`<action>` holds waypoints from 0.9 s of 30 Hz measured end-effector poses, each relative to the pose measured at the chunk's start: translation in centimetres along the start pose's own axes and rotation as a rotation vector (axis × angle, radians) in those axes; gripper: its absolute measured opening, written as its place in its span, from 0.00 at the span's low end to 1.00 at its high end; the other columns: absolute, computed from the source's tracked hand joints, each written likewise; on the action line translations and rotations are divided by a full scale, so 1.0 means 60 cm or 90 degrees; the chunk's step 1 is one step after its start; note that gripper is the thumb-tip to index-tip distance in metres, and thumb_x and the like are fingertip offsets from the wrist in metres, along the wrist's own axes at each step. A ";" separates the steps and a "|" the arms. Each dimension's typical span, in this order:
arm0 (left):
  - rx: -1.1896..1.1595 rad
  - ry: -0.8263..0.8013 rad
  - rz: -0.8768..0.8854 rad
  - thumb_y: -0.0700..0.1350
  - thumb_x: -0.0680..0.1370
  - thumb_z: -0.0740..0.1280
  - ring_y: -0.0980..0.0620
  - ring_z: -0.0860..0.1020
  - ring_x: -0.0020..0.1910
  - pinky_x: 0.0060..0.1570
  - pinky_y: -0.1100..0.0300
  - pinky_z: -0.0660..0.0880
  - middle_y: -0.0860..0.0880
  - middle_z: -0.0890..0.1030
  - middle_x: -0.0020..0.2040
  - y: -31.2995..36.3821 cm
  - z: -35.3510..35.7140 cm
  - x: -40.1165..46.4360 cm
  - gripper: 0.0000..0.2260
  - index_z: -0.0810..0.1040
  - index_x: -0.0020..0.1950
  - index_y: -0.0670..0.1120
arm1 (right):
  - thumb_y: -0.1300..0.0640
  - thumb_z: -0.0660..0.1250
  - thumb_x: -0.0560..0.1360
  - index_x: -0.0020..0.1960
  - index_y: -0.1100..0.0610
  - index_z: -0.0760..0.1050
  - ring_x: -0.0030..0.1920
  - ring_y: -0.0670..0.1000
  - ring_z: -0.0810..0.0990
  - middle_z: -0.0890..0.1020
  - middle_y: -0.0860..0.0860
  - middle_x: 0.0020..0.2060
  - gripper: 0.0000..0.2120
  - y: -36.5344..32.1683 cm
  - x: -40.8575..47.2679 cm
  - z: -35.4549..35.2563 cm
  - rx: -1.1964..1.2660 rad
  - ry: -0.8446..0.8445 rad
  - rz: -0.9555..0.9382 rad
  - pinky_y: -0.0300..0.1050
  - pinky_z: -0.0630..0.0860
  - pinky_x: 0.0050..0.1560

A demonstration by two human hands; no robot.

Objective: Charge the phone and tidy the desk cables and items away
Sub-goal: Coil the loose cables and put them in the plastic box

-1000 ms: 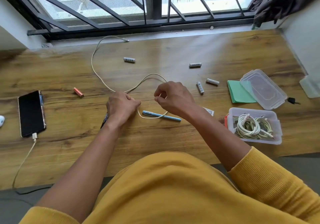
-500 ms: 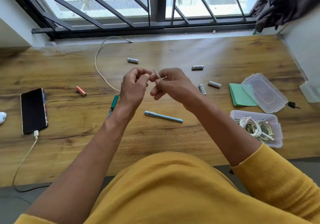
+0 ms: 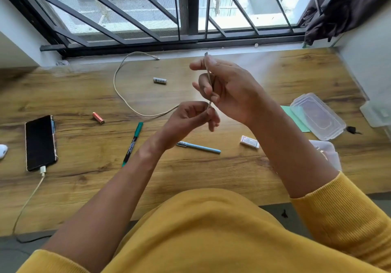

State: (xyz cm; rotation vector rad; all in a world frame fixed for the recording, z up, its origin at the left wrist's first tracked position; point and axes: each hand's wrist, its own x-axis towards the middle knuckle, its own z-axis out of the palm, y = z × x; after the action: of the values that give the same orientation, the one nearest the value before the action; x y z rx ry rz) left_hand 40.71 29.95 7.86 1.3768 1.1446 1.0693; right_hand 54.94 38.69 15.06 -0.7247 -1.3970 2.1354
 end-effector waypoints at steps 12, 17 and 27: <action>0.192 -0.004 -0.048 0.46 0.75 0.63 0.49 0.66 0.31 0.33 0.57 0.63 0.44 0.71 0.29 0.040 -0.120 0.008 0.15 0.75 0.33 0.38 | 0.60 0.52 0.89 0.57 0.68 0.75 0.34 0.54 0.77 0.81 0.59 0.35 0.16 -0.016 -0.025 -0.022 -0.340 -0.414 0.140 0.48 0.74 0.39; 0.252 0.000 -0.058 0.43 0.75 0.63 0.47 0.67 0.33 0.35 0.56 0.64 0.34 0.73 0.32 0.064 -0.147 0.006 0.13 0.83 0.39 0.38 | 0.54 0.57 0.89 0.50 0.57 0.76 0.44 0.53 0.83 0.88 0.57 0.45 0.14 0.037 -0.011 -0.020 -0.635 -0.204 0.260 0.53 0.76 0.58; 0.145 -0.016 0.021 0.37 0.85 0.62 0.51 0.70 0.33 0.34 0.60 0.67 0.43 0.78 0.34 0.055 -0.094 -0.008 0.12 0.84 0.59 0.33 | 0.53 0.55 0.88 0.50 0.49 0.74 0.55 0.50 0.82 0.85 0.46 0.48 0.12 0.056 0.014 -0.013 -0.538 0.142 0.003 0.59 0.77 0.61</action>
State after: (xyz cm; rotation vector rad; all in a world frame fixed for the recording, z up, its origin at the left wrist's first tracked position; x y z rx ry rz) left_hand 35.39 30.19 11.69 1.5865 1.2586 0.9647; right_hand 54.46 38.57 11.53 -1.2108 -2.1542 1.3414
